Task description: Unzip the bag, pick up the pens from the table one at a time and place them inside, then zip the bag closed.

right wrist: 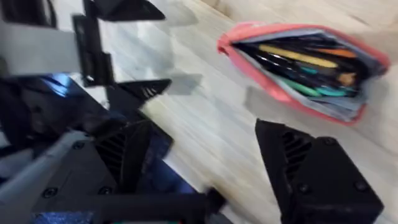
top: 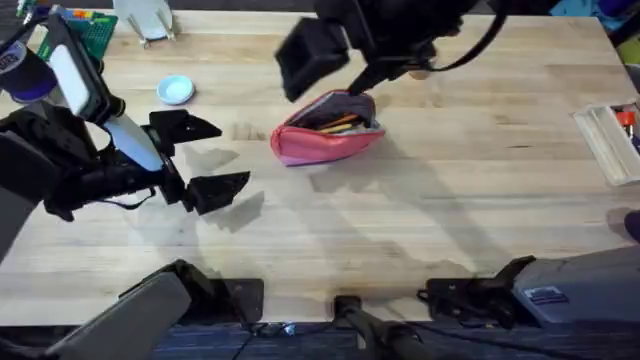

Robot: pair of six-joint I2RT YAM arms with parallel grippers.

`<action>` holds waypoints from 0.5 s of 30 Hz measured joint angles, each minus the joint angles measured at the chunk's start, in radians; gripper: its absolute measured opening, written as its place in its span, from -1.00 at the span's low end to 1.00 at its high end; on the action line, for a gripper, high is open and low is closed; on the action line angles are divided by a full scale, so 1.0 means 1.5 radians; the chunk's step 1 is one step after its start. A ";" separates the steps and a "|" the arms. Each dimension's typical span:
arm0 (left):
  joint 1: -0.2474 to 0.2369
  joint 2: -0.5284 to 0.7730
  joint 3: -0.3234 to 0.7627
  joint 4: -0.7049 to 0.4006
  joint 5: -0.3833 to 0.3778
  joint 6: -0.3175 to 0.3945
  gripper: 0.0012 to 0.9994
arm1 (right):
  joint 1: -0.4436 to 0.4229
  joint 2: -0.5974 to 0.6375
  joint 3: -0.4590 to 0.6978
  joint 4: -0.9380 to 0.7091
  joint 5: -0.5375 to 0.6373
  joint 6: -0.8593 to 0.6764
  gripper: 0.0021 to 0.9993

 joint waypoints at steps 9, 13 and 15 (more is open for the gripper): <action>0.000 0.000 0.000 0.000 0.000 0.000 0.99 | 0.044 0.000 0.000 0.054 -0.008 0.130 0.99; 0.000 0.000 0.000 0.000 0.000 0.000 0.99 | 0.043 0.002 0.000 0.067 -0.009 0.211 0.99; 0.000 0.000 0.000 0.000 0.000 0.000 0.99 | 0.044 0.006 0.000 0.067 -0.007 0.258 0.99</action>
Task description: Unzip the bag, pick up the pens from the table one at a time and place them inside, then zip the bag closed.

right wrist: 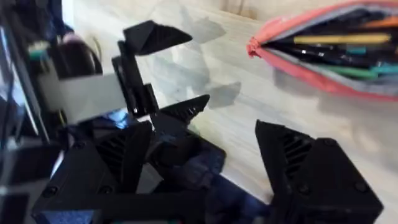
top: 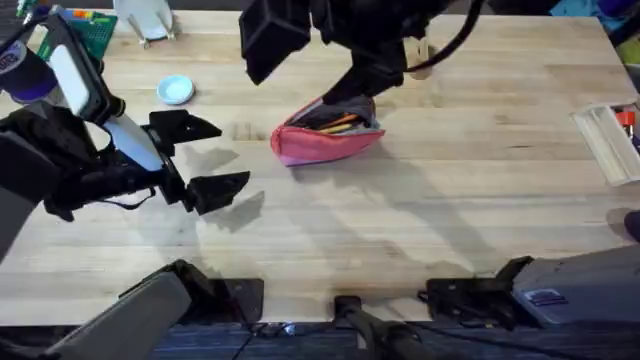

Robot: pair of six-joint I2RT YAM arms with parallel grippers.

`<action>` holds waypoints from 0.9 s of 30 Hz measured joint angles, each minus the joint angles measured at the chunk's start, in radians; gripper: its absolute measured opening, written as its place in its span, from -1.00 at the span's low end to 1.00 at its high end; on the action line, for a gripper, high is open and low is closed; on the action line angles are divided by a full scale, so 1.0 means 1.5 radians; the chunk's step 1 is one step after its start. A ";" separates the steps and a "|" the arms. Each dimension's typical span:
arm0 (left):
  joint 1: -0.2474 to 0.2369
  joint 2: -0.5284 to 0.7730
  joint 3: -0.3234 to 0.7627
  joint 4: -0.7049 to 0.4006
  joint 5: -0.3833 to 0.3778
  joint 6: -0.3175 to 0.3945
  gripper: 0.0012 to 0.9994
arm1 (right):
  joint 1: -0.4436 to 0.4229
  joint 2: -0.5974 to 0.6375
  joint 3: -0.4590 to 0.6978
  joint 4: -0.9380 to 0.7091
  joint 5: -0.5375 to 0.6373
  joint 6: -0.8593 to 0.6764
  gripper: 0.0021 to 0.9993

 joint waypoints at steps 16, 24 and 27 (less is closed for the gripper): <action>0.000 0.000 0.000 0.000 0.000 0.000 0.99 | 0.182 0.008 -0.004 0.010 0.316 0.258 0.99; 0.000 0.000 0.000 0.000 0.000 0.000 0.99 | 0.197 0.008 -0.065 0.069 0.372 0.341 0.99; 0.000 0.000 0.000 0.000 0.000 0.000 0.99 | 0.201 0.009 -0.084 0.073 0.381 0.363 0.99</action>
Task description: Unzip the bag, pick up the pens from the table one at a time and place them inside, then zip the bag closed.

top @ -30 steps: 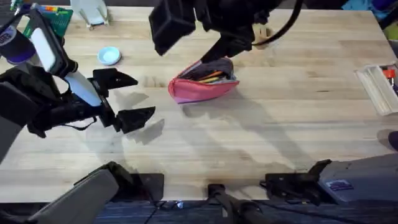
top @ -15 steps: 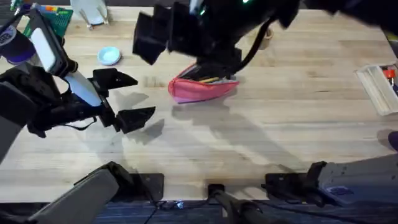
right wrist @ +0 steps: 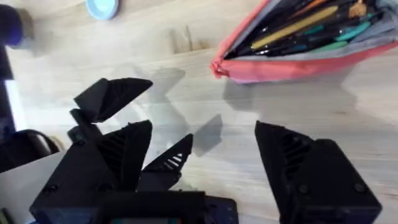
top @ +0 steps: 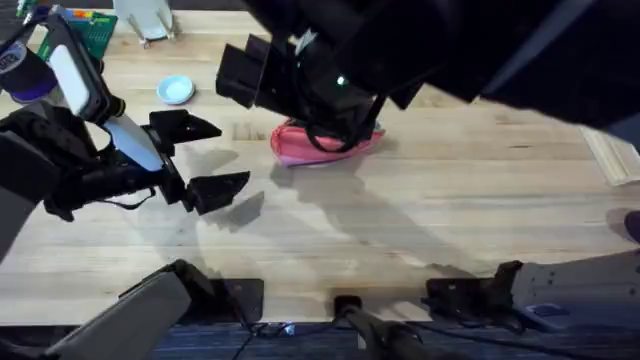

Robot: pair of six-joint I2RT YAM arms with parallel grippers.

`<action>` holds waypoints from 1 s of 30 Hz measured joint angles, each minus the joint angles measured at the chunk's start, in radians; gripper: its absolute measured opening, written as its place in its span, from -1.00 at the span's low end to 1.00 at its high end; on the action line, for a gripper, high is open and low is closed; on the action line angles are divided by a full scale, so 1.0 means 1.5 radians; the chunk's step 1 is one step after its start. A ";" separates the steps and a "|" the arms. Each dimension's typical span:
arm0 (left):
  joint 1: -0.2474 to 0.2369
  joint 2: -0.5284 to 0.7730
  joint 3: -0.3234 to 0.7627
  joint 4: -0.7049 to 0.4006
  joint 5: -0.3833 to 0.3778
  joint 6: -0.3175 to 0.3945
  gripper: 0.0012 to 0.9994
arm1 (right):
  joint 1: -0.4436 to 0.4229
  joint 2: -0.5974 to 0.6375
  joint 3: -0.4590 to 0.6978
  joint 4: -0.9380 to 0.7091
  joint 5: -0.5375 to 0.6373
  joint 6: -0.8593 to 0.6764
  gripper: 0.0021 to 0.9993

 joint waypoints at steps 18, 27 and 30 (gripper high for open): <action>0.000 0.000 0.000 0.000 0.000 0.000 0.99 | 0.023 0.067 -0.008 0.051 0.011 0.021 0.99; 0.000 0.000 0.000 0.000 0.000 0.000 0.99 | 0.023 0.108 -0.008 0.094 0.039 0.025 0.99; 0.000 0.000 0.000 0.000 0.000 0.000 0.99 | 0.023 0.121 -0.008 0.101 0.042 0.026 0.99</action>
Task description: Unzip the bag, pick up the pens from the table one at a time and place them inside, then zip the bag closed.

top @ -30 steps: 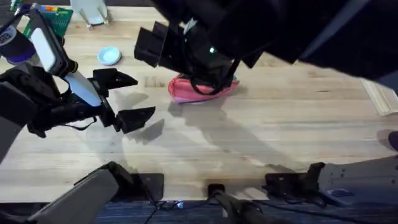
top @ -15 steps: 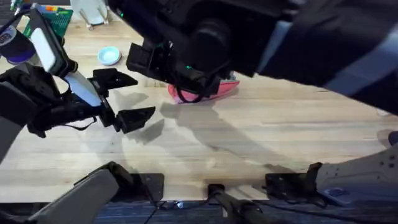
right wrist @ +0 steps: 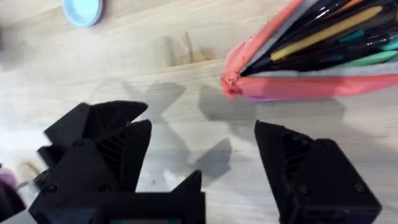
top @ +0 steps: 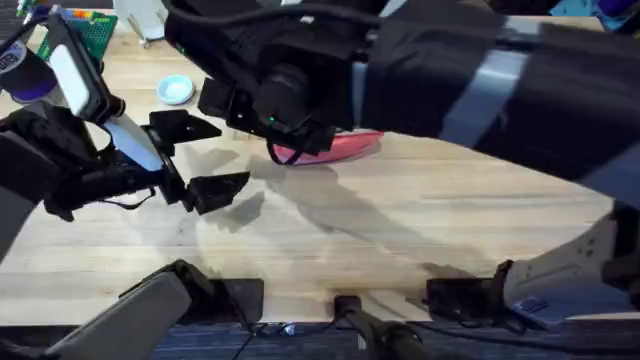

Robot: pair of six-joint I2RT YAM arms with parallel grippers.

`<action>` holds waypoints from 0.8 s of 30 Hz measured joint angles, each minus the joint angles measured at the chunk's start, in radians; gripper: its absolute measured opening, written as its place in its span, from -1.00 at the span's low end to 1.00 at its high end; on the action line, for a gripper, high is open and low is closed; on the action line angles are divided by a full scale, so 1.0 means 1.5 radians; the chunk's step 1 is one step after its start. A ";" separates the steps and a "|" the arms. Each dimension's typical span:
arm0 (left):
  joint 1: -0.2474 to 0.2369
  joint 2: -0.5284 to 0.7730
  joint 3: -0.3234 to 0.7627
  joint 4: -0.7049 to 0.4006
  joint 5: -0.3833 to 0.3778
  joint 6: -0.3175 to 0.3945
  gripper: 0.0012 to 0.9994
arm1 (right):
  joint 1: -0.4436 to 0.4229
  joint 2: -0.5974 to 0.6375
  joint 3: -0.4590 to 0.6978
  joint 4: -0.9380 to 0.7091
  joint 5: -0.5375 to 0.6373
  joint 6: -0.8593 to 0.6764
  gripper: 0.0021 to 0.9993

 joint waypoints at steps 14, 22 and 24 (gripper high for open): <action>0.000 0.000 0.000 0.000 0.000 0.000 0.99 | -0.005 0.086 0.000 0.038 0.009 0.002 0.99; 0.000 0.000 0.000 0.000 0.000 0.000 0.99 | -0.013 0.124 -0.001 0.075 0.012 0.004 0.83; 0.000 0.000 0.000 0.000 0.000 0.000 0.99 | -0.017 0.129 -0.001 0.076 0.014 0.004 0.71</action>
